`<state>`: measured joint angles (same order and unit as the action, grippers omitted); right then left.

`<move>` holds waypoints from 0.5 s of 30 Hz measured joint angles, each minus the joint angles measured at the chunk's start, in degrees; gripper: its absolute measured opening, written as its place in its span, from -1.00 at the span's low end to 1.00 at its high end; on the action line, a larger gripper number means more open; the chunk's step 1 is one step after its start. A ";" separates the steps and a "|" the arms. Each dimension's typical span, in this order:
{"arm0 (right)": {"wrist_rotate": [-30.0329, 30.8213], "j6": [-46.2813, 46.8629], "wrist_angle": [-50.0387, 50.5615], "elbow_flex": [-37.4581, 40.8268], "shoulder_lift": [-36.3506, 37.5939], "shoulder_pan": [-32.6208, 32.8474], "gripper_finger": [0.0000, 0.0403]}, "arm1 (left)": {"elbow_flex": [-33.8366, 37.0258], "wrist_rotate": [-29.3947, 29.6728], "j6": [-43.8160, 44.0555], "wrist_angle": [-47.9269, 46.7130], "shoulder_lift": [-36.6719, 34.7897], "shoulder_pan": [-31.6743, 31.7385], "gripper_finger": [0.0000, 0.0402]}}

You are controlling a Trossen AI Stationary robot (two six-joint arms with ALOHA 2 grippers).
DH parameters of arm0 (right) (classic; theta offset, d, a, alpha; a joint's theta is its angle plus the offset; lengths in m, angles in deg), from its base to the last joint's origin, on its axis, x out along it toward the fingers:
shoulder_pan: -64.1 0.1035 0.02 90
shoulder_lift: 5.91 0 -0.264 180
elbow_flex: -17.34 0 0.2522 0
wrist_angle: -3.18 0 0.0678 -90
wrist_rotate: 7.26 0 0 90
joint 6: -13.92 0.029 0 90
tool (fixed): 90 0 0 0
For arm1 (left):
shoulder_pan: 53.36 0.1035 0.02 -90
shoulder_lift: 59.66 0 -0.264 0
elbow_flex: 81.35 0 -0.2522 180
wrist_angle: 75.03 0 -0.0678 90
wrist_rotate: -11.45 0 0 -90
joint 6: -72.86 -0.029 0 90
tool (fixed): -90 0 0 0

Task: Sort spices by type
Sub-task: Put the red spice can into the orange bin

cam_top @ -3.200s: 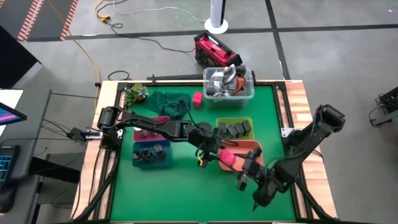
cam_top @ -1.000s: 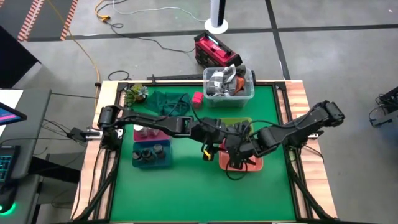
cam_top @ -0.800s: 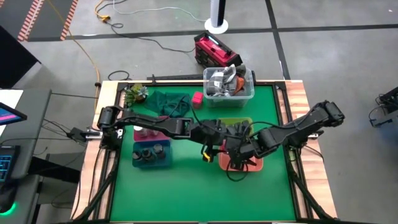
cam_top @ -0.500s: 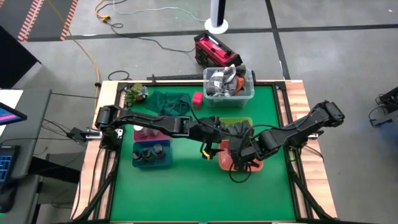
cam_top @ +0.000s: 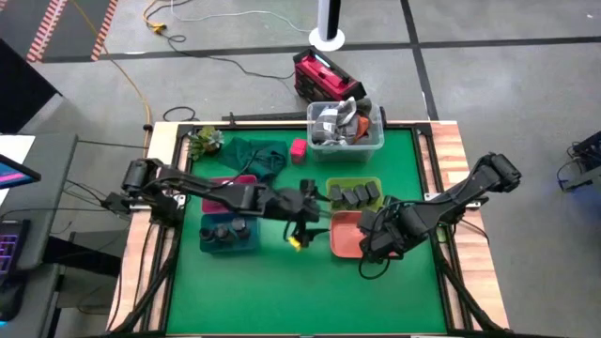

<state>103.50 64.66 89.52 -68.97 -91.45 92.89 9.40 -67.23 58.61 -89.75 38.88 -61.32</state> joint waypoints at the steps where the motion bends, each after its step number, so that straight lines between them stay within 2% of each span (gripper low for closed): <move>1: 0.10 0.46 -0.25 0.00 0.00 -0.09 0.15 | 2.42 1.38 -0.06 1.81 -1.40 -0.61 0.87; 6: 0.24 1.72 -4.40 1.78 0.12 -1.76 0.15 | 13.64 6.58 1.56 10.67 -10.56 -3.47 0.87; 11: 1.84 1.74 -13.84 5.80 0.13 -3.98 0.15 | 19.53 10.58 5.11 10.14 -19.18 -6.51 0.86; 15: 2.93 4.97 -21.91 7.58 -0.19 -6.49 0.15 | 20.46 15.35 7.49 7.05 -23.18 -8.93 0.86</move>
<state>106.43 69.63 67.61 -61.39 -91.64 86.40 29.86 -51.88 66.10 -82.70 15.69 -70.25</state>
